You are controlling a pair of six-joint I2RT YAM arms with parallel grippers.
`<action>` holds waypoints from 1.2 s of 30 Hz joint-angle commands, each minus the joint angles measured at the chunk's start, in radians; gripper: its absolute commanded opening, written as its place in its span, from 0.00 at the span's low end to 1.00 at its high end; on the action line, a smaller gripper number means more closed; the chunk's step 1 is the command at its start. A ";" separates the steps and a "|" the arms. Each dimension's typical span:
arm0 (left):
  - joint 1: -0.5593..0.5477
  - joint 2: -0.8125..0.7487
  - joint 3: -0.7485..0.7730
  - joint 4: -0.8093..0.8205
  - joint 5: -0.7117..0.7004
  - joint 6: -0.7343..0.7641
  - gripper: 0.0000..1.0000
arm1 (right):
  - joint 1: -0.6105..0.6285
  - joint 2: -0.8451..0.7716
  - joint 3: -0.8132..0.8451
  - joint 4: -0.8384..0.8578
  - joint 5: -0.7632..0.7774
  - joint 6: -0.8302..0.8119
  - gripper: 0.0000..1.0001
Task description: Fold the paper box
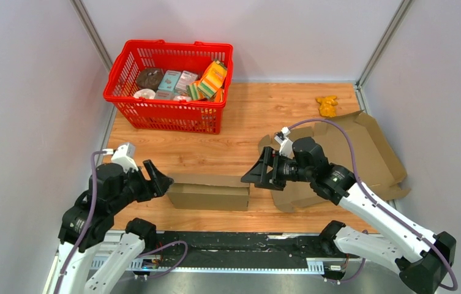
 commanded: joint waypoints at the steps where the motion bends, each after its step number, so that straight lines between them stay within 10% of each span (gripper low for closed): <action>1: 0.003 0.035 -0.015 0.074 -0.045 0.071 0.80 | -0.014 0.009 -0.037 0.088 -0.049 0.029 0.83; 13: 0.213 0.049 -0.144 0.157 0.231 0.106 0.80 | -0.046 0.018 -0.090 0.115 -0.078 0.079 0.80; 36: 0.215 -0.080 -0.336 0.171 0.284 0.040 0.59 | -0.054 0.044 -0.176 0.174 -0.076 0.069 0.54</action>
